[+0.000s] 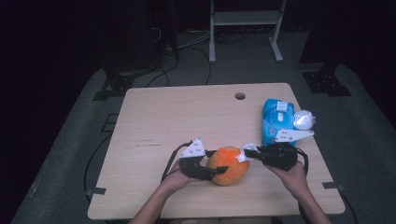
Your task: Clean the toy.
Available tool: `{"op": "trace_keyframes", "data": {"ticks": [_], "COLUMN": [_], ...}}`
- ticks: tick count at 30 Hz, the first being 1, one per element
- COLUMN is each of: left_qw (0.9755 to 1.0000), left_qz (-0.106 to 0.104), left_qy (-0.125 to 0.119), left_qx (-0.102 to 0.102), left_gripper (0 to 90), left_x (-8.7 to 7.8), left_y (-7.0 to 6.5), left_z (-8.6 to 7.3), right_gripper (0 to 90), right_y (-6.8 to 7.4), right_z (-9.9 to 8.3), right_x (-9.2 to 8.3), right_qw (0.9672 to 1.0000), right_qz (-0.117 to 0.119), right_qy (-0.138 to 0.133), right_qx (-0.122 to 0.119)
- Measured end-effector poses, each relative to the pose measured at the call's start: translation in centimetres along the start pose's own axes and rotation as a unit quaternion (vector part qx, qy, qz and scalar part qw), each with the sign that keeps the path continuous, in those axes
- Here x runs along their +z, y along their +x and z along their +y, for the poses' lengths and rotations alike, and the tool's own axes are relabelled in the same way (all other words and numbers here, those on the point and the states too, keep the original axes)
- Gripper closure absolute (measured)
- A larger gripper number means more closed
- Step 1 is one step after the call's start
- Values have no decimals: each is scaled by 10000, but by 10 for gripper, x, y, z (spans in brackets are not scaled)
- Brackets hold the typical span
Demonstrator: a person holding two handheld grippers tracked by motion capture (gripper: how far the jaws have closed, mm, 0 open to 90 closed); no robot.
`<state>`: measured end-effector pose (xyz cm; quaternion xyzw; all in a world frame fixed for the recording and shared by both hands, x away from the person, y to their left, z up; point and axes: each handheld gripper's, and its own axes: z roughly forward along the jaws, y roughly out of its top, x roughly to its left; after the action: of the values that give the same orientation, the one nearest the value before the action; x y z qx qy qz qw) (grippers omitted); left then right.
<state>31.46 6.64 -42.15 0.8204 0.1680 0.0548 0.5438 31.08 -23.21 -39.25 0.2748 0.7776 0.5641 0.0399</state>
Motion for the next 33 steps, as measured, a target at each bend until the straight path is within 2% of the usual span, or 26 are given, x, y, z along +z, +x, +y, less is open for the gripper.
{"op": "trace_keyframes", "data": {"ticks": [2, 4, 6, 7, 9, 12, 14, 17, 20, 22, 25, 27, 29, 32, 33], "left_qw": [10000, 9999, 9998, 9998, 9999, 9999, 9999, 9998, 9999, 9999, 9998, 9995, 9992, 9988, 9989], "left_qz": [28, 43, 50, 49, 75, 109, 129, 147, 17, -23, -166, -206, -293, -412, -430], "left_qy": [48, 72, 94, 88, 83, 41, 60, 114, -32, 25, -73, -62, -70, 121, 102], "left_qx": [34, 145, 173, 157, 121, 32, 50, 120, 153, 169, 130, 241, 245, 231, 134], "left_gripper": [368, 372, 374, 376, 379, 379, 377, 328, 193, 96, 88, 88, 89, 88, 81], "left_x": [5, 7, 5, 4, 1, -1, 4, 9, 8, 10, 10, 7, 6, 9, 11], "left_y": [-4, -9, -11, -11, -9, -6, -8, -10, -3, 3, 9, 12, 15, 20, 21], "left_z": [0, 2, 4, 4, 4, 4, 2, 2, -2, -7, -14, -16, -18, -25, -26], "right_gripper": [795, 793, 794, 795, 795, 795, 795, 794, 794, 794, 794, 794, 794, 794, 794], "right_y": [14, 27, 32, 31, 23, 18, 21, 27, 23, 21, 19, 16, 12, 8, 7], "right_z": [7, 13, 14, 12, 8, 6, 8, 10, 6, 4, 3, 3, 1, 0, -1], "right_x": [6, 14, 19, 19, 17, 12, 12, 20, 20, 18, 17, 16, 14, 12, 12], "right_qw": [9995, 9984, 9976, 9977, 9988, 9993, 9992, 9983, 9989, 9991, 9991, 9992, 9996, 9999, 9999], "right_qz": [220, 260, 200, 165, 168, -59, -32, -47, -19, 4, -10, -19, -38, -11, -1], "right_qy": [-64, -47, 65, 60, 40, 9, -83, 50, 78, 76, 97, 111, 76, 42, 49], "right_qx": [-222, -503, -658, -655, -461, -378, -378, -579, -453, -405, -419, -385, -284, -166, -158]}}
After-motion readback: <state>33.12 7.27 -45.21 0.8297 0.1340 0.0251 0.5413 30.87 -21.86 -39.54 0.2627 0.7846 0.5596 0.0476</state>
